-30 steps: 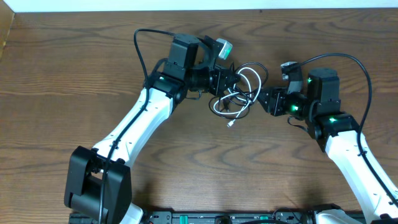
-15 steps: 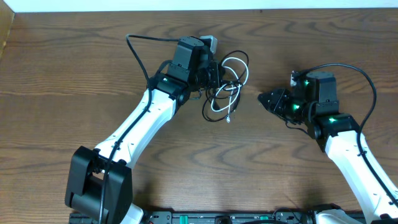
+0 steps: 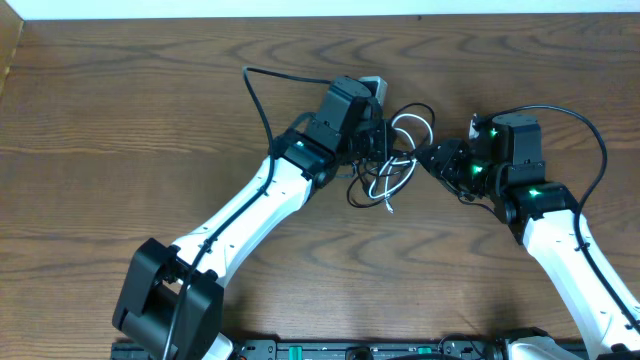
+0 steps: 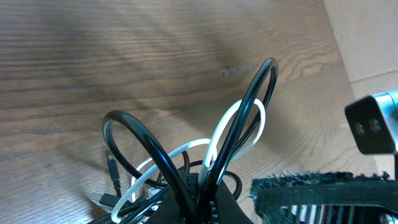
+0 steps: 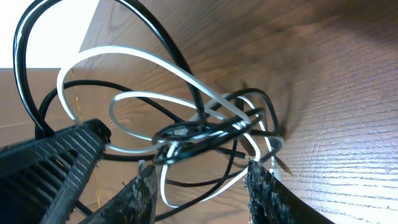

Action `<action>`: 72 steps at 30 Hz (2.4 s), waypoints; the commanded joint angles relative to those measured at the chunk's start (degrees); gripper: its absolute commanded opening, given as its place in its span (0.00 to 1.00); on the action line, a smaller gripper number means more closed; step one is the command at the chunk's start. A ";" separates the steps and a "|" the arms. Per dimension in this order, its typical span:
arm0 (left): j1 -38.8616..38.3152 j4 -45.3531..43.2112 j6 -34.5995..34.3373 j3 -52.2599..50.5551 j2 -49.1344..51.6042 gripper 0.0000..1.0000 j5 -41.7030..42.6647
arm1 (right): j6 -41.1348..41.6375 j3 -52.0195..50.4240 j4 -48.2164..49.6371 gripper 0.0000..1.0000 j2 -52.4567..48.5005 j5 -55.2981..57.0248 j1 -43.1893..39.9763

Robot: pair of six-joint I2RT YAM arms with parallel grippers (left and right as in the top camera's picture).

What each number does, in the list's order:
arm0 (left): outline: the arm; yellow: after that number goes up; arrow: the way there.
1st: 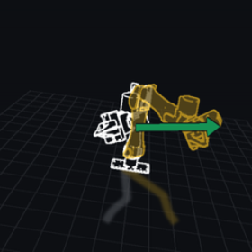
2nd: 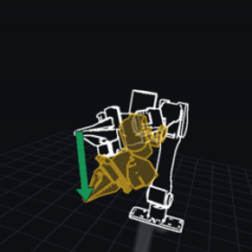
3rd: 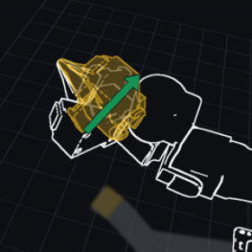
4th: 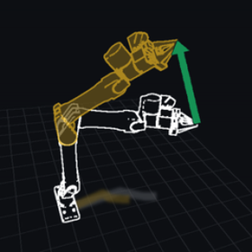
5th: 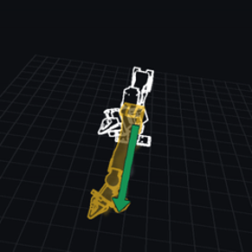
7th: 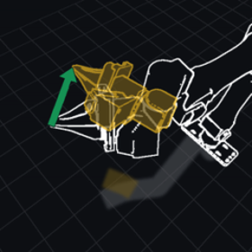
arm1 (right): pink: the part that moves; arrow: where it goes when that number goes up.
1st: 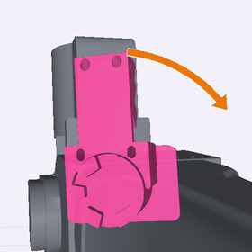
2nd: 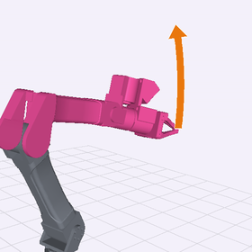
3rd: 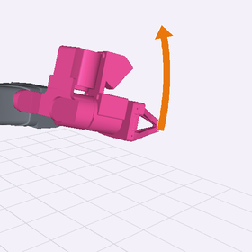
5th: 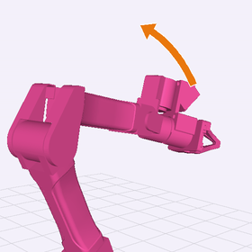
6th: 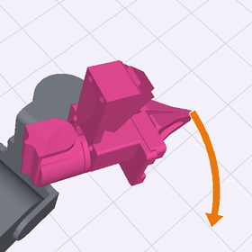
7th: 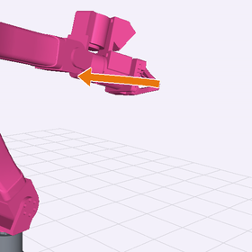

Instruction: Untangle cables

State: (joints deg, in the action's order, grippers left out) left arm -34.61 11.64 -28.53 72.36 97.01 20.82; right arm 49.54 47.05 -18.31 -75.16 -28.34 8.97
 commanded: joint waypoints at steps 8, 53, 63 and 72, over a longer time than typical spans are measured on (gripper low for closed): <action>-1.86 -2.12 0.81 0.02 -6.40 0.08 -0.50 | 5.31 0.04 -0.98 0.43 -0.37 1.33 0.50; 9.29 5.51 7.52 0.02 -6.71 0.07 -14.25 | -8.48 -0.02 -21.77 0.01 -2.01 48.89 -4.92; 12.57 7.61 7.52 0.02 -6.71 0.08 -12.07 | -10.62 -0.02 -17.53 0.07 -2.01 41.77 -12.59; 11.32 5.55 7.52 0.02 -6.71 0.07 6.12 | -29.70 -0.02 2.80 0.51 -2.01 -6.86 -8.07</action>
State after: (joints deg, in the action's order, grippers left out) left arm -22.79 18.22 -22.02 71.50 91.48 19.16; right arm 24.32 46.85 -16.49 -76.93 -22.28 -0.86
